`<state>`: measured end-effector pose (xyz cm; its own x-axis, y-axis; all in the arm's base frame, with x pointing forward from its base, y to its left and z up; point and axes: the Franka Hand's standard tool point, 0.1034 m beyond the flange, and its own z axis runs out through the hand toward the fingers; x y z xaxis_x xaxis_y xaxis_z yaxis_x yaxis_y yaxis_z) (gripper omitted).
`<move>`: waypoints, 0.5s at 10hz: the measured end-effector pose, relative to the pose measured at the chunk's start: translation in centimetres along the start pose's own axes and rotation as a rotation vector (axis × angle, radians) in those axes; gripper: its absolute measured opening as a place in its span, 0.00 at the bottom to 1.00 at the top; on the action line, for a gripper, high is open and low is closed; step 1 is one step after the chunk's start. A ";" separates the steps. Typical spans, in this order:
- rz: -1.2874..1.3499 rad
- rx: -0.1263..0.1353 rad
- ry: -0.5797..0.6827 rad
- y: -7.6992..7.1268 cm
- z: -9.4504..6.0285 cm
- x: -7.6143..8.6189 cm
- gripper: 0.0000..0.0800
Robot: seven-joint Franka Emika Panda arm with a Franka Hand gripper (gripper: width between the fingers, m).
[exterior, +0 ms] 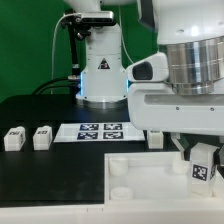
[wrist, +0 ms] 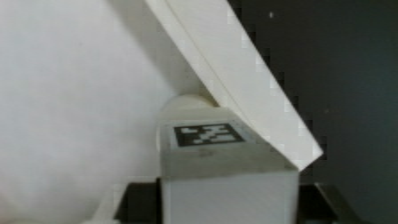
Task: Assemble one leg
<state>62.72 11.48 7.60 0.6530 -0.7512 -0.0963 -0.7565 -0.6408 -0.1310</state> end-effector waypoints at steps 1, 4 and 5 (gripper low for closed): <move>0.207 0.018 -0.020 0.1 0.1 0.2 0.38; 0.515 0.043 -0.063 0.3 0.2 0.3 0.38; 0.538 0.045 -0.058 0.3 0.3 0.2 0.38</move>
Offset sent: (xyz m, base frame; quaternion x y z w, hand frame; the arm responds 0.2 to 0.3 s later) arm 0.0051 -0.0022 0.0059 0.0293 -0.0320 0.2223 0.9740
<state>62.63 11.18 7.21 0.1755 -0.9606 -0.2157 -0.9831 -0.1593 -0.0903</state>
